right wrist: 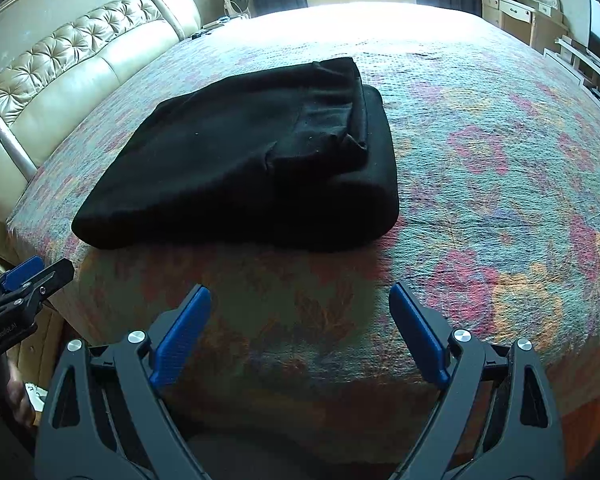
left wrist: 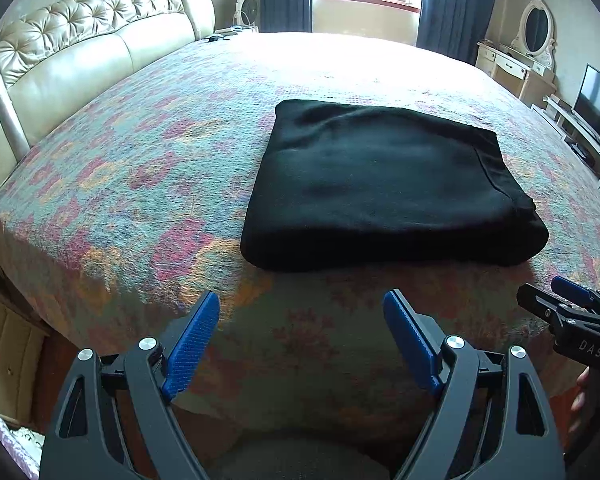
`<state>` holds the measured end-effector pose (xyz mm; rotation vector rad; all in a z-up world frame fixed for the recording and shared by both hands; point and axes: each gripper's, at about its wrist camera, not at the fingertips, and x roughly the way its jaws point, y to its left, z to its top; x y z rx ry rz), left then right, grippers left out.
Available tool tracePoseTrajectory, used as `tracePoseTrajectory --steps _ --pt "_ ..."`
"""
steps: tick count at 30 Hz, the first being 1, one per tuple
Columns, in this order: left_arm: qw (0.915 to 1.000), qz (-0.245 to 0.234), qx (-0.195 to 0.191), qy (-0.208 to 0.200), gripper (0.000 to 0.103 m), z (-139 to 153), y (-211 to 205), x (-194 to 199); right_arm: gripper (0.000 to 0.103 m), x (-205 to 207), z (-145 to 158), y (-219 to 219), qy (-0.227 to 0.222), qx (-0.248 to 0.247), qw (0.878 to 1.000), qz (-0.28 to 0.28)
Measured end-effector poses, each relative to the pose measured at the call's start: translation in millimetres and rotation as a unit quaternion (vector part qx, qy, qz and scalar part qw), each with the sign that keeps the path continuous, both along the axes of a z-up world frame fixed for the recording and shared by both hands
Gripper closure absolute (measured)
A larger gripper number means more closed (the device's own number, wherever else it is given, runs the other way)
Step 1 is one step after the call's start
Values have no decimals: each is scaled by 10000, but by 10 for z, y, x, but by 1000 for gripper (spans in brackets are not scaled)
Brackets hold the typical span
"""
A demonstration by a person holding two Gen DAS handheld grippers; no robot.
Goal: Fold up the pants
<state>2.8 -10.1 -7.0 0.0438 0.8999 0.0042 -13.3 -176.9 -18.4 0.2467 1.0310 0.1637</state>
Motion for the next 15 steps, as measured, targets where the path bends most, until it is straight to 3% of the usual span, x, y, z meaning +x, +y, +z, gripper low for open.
tracePoseTrajectory --steps 15 --pt "9998 -137 6 -145 20 68 -68 8 13 4 -45 24 95 49 9999 41"
